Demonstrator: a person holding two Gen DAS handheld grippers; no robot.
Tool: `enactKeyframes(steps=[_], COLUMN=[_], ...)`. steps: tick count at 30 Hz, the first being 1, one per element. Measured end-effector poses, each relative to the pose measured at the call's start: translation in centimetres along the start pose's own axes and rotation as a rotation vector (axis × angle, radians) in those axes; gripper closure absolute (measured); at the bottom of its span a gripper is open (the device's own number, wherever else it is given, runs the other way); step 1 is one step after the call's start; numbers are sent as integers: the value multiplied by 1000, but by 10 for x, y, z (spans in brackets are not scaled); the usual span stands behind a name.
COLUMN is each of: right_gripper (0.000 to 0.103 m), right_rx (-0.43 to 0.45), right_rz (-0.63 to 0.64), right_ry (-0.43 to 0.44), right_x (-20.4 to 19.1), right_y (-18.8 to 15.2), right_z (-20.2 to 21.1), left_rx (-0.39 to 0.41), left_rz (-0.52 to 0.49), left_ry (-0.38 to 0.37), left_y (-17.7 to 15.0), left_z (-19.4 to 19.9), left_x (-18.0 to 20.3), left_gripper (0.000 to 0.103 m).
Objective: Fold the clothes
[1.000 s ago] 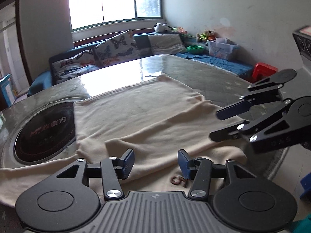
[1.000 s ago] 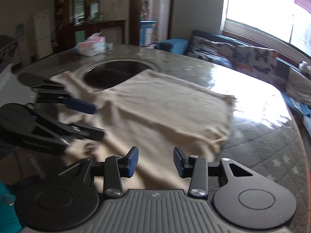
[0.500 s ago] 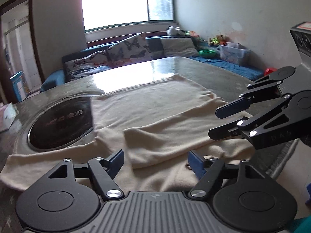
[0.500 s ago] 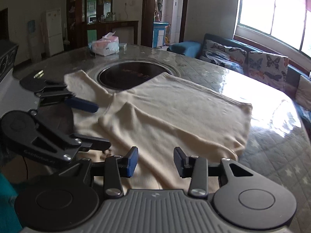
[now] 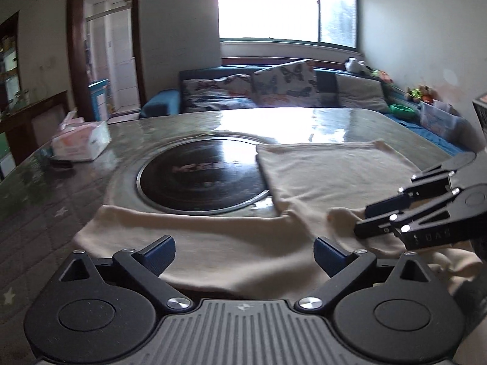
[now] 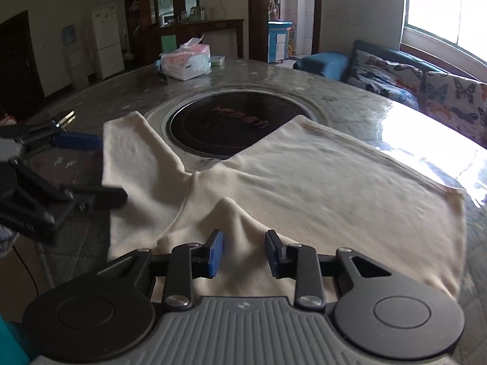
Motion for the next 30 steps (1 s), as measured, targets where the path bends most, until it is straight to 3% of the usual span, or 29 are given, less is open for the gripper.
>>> enactKeyframes(steps=[9, 12, 20, 26, 29, 30], right_gripper=[72, 63, 62, 62, 62, 62], right_rx=[7, -6, -4, 6, 12, 15], right_rz=[40, 57, 57, 61, 66, 67], right_ry=[16, 16, 13, 9, 2, -2], right_x=[-12, -16, -18, -19, -19, -19], right_y=[15, 13, 12, 12, 11, 11], right_z=[-3, -3, -7, -3, 3, 5], left_rx=[-29, -39, -80, -98, -91, -88], left_rz=[122, 172, 339, 444, 452, 454], left_ry=[113, 165, 261, 285, 283, 289], left_y=[0, 0, -2, -1, 1, 1], left_z=[-14, -20, -37, -45, -47, -48], left_x=[-51, -69, -115, -136, -138, -140], left_gripper=[0, 0, 2, 29, 54, 67])
Point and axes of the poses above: each gripper's, at about its wrist camera, not at the fingertips, and z roughly against the way its jaws point, x to its right, y to its top, the point moved 7 cm from there along -z, roughly the way its jaws point, and after that the axes turned 4 degrees about y, right-handed, at the moved point
